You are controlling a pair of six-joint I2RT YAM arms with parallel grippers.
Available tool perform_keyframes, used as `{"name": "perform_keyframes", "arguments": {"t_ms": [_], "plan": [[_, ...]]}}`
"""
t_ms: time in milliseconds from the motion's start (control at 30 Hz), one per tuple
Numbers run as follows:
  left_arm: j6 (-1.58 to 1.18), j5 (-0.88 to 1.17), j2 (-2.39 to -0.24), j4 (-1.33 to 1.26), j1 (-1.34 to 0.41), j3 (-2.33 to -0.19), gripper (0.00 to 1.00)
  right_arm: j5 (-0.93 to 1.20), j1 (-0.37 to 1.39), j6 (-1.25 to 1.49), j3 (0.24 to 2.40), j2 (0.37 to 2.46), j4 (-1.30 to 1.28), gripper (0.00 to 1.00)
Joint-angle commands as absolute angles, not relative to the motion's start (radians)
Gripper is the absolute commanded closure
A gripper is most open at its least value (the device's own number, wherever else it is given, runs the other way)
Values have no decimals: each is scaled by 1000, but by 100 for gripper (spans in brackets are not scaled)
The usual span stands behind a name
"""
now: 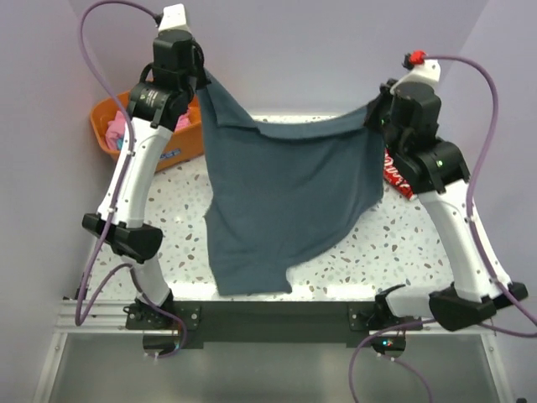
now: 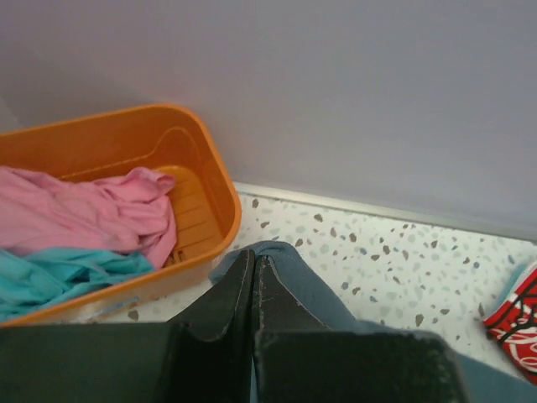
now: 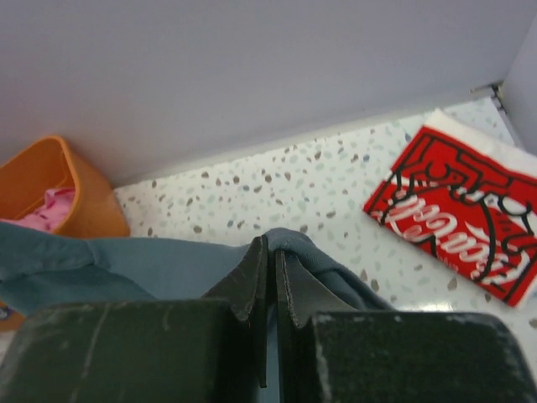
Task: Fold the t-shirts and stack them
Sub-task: Flatten the tshirt out
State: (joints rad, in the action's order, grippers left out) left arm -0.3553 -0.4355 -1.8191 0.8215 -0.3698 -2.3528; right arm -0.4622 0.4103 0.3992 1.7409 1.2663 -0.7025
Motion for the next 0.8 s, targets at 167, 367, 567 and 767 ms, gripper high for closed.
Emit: {"name": "perform_keyframes", "arguments": {"t_ms": [167, 367, 567, 767], "plan": [[-273, -374, -1550, 528, -374, -2407, 100, -522, 402, 253, 2026, 1341, -411, 100], [-313, -406, -1231, 519, -374, -1870, 100, -503, 402, 264, 1748, 1105, -437, 100], [-631, -495, -858, 691, -376, -1295, 100, -375, 402, 504, 1220, 827, -661, 100], [-859, -390, -571, 911, -377, -898, 100, -119, 402, 712, 743, 577, -813, 100]]}}
